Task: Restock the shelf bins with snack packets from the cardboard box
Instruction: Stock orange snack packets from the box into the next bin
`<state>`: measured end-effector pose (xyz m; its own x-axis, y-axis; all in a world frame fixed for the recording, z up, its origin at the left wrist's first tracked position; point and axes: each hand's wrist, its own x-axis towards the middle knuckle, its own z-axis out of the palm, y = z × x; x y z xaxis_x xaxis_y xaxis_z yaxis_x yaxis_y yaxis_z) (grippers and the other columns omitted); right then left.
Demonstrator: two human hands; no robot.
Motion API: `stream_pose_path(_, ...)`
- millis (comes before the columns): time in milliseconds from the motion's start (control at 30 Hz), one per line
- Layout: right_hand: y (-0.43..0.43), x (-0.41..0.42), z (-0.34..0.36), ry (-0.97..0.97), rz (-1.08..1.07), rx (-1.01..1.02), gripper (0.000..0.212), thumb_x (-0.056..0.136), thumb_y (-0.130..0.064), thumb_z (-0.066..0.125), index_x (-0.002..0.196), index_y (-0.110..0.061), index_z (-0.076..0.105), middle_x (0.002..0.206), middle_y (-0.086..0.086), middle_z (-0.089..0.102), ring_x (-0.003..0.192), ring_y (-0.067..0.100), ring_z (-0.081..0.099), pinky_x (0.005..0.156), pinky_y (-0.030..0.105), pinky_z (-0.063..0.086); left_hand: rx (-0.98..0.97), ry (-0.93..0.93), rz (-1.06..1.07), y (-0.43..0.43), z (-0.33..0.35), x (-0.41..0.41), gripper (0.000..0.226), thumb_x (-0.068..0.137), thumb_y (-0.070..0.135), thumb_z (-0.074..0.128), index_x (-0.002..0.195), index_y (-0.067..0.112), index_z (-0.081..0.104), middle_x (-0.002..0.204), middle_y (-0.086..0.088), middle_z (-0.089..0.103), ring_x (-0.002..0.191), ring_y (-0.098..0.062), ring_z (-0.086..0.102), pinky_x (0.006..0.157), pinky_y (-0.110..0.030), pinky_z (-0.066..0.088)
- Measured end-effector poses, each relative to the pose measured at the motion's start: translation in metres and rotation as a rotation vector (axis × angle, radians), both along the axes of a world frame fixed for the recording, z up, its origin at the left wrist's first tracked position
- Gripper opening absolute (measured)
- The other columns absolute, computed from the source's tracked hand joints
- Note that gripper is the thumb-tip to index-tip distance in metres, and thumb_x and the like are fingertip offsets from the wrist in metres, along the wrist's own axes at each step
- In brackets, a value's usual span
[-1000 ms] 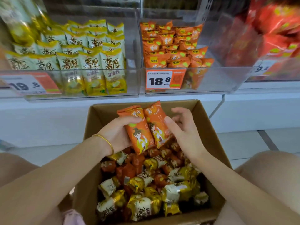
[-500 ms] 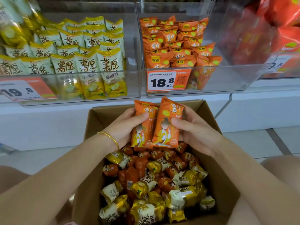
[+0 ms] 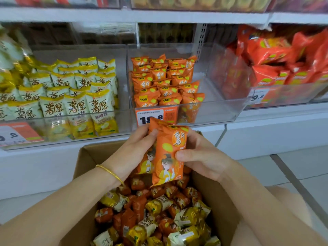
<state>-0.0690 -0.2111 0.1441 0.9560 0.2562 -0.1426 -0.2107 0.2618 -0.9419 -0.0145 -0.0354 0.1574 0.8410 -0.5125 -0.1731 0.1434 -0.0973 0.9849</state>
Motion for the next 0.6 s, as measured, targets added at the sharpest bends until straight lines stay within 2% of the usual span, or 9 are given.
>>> stream_pose_path(67,-0.022,0.001,0.026,-0.063,-0.064,-0.019,0.106,0.047,-0.032,0.094,0.133,0.002,0.043,0.124,0.023,0.057,0.112,0.037,0.058,0.096,0.052,0.047,0.027,-0.099,-0.050,-0.024,0.028,0.008,0.016,0.093,0.041,0.052,0.108,0.041,0.059,0.127,0.008,0.059,0.119,-0.013,0.055,0.105,-0.041,0.041)
stream_pose_path(133,-0.050,0.003,0.052,-0.146,-0.140,-0.030,0.104,0.043,-0.032,0.095,0.127,0.005,0.046,0.113,0.019,0.063,0.102,0.032,0.062,0.087,0.046,0.052,0.036,-0.212,-0.057,-0.052,0.055,0.019,0.028,0.095,0.039,0.051,0.123,0.038,0.053,0.130,0.016,0.051,0.121,-0.005,0.049,0.108,-0.032,0.036)
stream_pose_path(167,-0.065,0.004,0.064,-0.190,-0.184,-0.044,0.099,0.043,-0.031,0.095,0.122,0.004,0.049,0.106,0.014,0.067,0.096,0.027,0.065,0.081,0.040,0.054,0.058,-0.293,-0.050,-0.066,0.067,0.023,0.033,0.097,0.035,0.048,0.130,0.032,0.051,0.126,0.017,0.049,0.117,0.001,0.046,0.107,-0.023,0.035)
stream_pose_path(233,-0.094,0.010,0.089,-0.276,-0.279,-0.104,0.082,0.043,-0.028,0.094,0.111,-0.004,0.055,0.094,0.004,0.071,0.087,0.017,0.068,0.074,0.030,0.055,0.145,-0.557,-0.032,-0.089,0.085,0.037,0.029,0.099,0.027,0.046,0.125,0.020,0.055,0.114,0.009,0.051,0.103,0.004,0.046,0.093,-0.012,0.036)
stream_pose_path(300,-0.121,0.020,0.109,-0.343,-0.383,-0.213,0.066,0.043,-0.017,0.090,0.100,-0.010,0.057,0.085,-0.004,0.073,0.081,0.010,0.069,0.071,0.025,0.055,0.264,-0.784,0.022,-0.108,0.089,0.060,0.028,0.096,0.023,0.048,0.117,0.010,0.061,0.107,-0.002,0.053,0.103,-0.008,0.047,0.090,-0.018,0.032)
stream_pose_path(367,-0.143,0.039,0.122,-0.359,-0.470,-0.377,0.057,0.045,-0.005,0.086,0.094,-0.015,0.058,0.081,-0.007,0.073,0.079,0.007,0.069,0.069,0.022,0.055,0.477,-0.922,0.032,-0.123,0.083,0.093,0.042,0.089,0.028,0.044,0.119,0.003,0.061,0.115,-0.012,0.055,0.116,-0.023,0.046,0.099,-0.026,0.028)
stream_pose_path(433,-0.158,0.066,0.124,-0.340,-0.491,-0.505,0.048,0.054,-0.005,0.081,0.096,-0.017,0.060,0.088,-0.004,0.073,0.082,0.009,0.068,0.072,0.025,0.056,0.689,-0.987,-0.002,-0.138,0.073,0.126,0.053,0.084,0.032,0.037,0.118,-0.001,0.059,0.125,-0.019,0.053,0.122,-0.033,0.044,0.106,-0.035,0.030)
stream_pose_path(500,-0.168,0.101,0.112,-0.277,-0.507,-0.561,0.047,0.061,0.000,0.081,0.100,-0.014,0.060,0.098,0.005,0.070,0.089,0.016,0.067,0.078,0.032,0.058,0.845,-0.979,-0.019,-0.151,0.067,0.153,0.049,0.094,0.033,0.037,0.128,0.001,0.052,0.141,-0.019,0.041,0.132,-0.034,0.034,0.110,-0.044,0.029)
stream_pose_path(600,-0.174,0.153,0.080,-0.119,-0.470,-0.571,0.056,0.065,0.003,0.081,0.114,-0.007,0.057,0.111,0.013,0.067,0.101,0.026,0.066,0.089,0.044,0.055,1.047,-0.932,-0.104,-0.161,0.055,0.180,0.052,0.101,0.036,0.028,0.147,0.014,0.028,0.158,-0.008,0.013,0.145,-0.026,0.009,0.117,-0.046,0.017)
